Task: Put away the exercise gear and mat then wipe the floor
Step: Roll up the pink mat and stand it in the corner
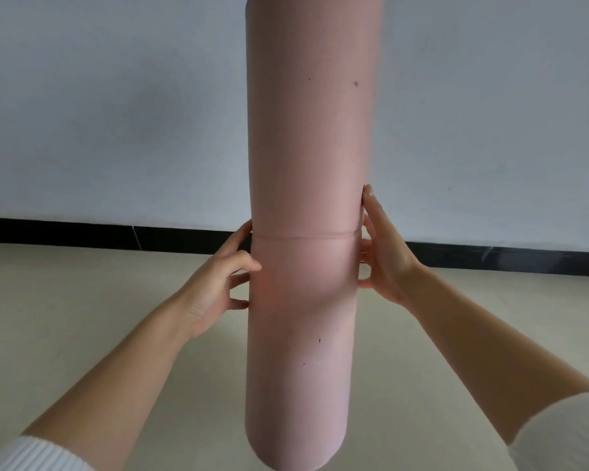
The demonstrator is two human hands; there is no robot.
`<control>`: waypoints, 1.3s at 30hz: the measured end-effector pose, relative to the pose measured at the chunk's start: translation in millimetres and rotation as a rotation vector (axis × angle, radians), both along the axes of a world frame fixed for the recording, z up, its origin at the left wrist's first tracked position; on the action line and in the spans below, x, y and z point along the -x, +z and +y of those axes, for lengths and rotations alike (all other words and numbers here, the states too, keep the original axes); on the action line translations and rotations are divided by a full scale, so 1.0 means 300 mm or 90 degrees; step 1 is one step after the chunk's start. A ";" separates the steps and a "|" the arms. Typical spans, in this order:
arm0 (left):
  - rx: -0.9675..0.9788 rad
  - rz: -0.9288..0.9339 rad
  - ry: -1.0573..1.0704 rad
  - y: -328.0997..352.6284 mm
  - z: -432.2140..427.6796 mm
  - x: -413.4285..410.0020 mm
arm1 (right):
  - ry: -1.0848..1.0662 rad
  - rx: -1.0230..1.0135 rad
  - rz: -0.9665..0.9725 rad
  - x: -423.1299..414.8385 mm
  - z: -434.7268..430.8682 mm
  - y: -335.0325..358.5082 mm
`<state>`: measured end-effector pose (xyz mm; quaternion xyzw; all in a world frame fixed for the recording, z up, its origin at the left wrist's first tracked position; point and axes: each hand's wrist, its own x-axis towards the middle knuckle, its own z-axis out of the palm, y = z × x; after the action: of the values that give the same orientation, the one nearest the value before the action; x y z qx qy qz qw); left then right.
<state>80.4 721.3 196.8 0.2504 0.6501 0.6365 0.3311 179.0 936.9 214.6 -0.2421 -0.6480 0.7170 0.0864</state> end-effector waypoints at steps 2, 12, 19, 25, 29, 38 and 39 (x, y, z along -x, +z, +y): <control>0.018 -0.061 -0.009 0.042 0.065 -0.026 | -0.016 0.026 -0.017 -0.057 0.063 0.046; 0.257 -0.337 0.017 0.324 0.142 -0.218 | -0.041 0.102 -0.222 -0.318 0.150 0.289; 0.330 -0.210 0.191 0.536 0.231 -0.345 | -0.145 0.109 -0.131 -0.391 0.167 0.517; 0.324 -0.147 0.303 0.774 0.290 -0.401 | -0.018 0.123 -0.213 -0.371 0.228 0.737; 0.324 -0.156 0.305 0.914 0.355 -0.394 | 0.030 0.040 -0.206 -0.351 0.264 0.841; 0.419 0.036 0.142 0.909 0.422 -0.327 | 0.103 -0.273 -0.238 -0.275 0.246 0.816; 0.442 0.070 0.116 0.910 0.428 -0.324 | 0.115 -0.295 -0.253 -0.267 0.242 0.807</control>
<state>177.5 849.8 469.9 0.0977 0.8637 0.3908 0.3029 259.1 1009.4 456.6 -0.2931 -0.8170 0.4938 -0.0530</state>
